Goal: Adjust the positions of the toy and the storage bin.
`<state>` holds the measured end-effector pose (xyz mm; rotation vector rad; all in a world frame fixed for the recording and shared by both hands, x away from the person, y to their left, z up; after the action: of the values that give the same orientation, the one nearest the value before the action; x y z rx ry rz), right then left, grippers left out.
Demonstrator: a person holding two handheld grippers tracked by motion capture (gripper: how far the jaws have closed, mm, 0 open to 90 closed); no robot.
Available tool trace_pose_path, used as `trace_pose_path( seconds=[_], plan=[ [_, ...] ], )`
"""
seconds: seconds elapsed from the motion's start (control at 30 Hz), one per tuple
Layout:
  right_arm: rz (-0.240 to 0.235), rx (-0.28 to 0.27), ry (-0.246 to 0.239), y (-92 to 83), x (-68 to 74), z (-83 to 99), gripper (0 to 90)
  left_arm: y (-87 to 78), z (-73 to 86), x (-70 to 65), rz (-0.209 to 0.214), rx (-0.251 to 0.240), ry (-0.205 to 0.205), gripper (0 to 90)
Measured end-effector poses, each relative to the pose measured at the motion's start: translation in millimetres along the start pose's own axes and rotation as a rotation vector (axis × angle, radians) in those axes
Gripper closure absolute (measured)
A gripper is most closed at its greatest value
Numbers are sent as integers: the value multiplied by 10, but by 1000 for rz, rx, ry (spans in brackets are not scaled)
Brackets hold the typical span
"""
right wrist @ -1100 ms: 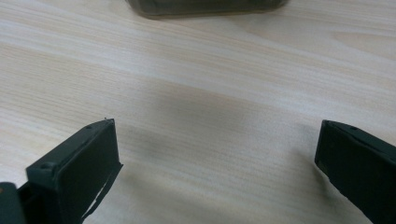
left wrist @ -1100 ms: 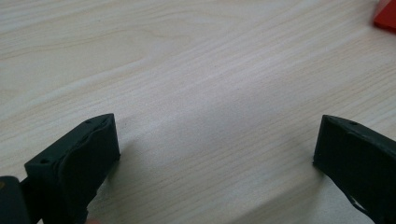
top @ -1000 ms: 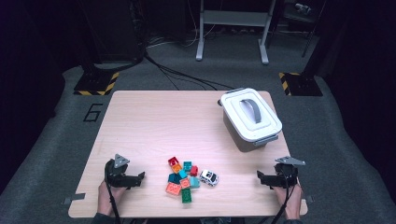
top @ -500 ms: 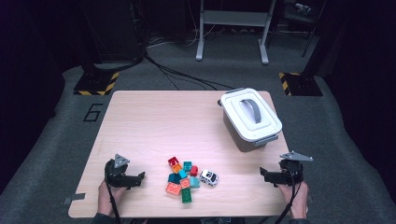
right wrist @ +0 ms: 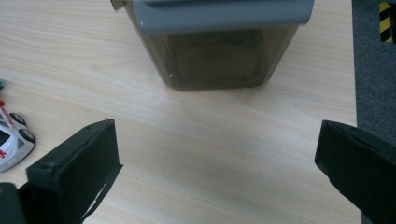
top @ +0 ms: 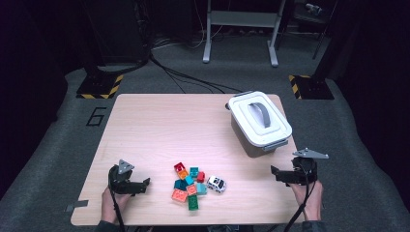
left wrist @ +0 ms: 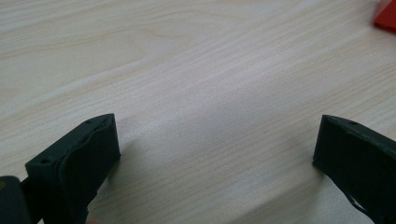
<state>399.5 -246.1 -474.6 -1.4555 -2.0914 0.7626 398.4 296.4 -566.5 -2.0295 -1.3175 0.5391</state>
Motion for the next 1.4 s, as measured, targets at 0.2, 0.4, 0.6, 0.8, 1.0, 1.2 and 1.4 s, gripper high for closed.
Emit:
trace_pose_path(
  seconds=[0.2, 0.4, 0.6, 0.8, 1.0, 1.2, 1.4],
  plan=[
    [-6, -15, -19, -40, 36, -205, 0, 0, 1, 0, 3, 2, 1, 4],
    [-13, -23, -41, -50, 69, -408, 0, 0, 1, 0, 3, 2, 2, 4],
    [-9, -19, -56, -22, 80, -580, 0, 0, 1, 0, 2, 1, 0, 3],
    [-12, -7, -86, 62, 131, -789, 0, -2, 1, 1, 5, 4, 2, 5],
    [-8, 6, -106, 135, 172, -918, 0, -4, 1, 2, 6, 5, 3, 5],
    [-24, 17, -77, 310, 146, -1071, 0, -4, 1, 1, 6, 5, 2, 5],
    [-35, 37, -61, 474, 118, -1162, 0, -2, 0, 4, 5, 2, 3, 6]
  ],
)
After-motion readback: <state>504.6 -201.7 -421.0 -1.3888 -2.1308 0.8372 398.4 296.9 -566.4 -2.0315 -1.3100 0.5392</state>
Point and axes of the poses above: each handheld gripper's, and its own axes: y roughly forward along the jaws, z roughly out of its underside, x roughly to its left, the point moved 5 cm from there along y, roughly forward along the jaws, and after that the axes turned 1 degree about x, right-handed, at the moved point
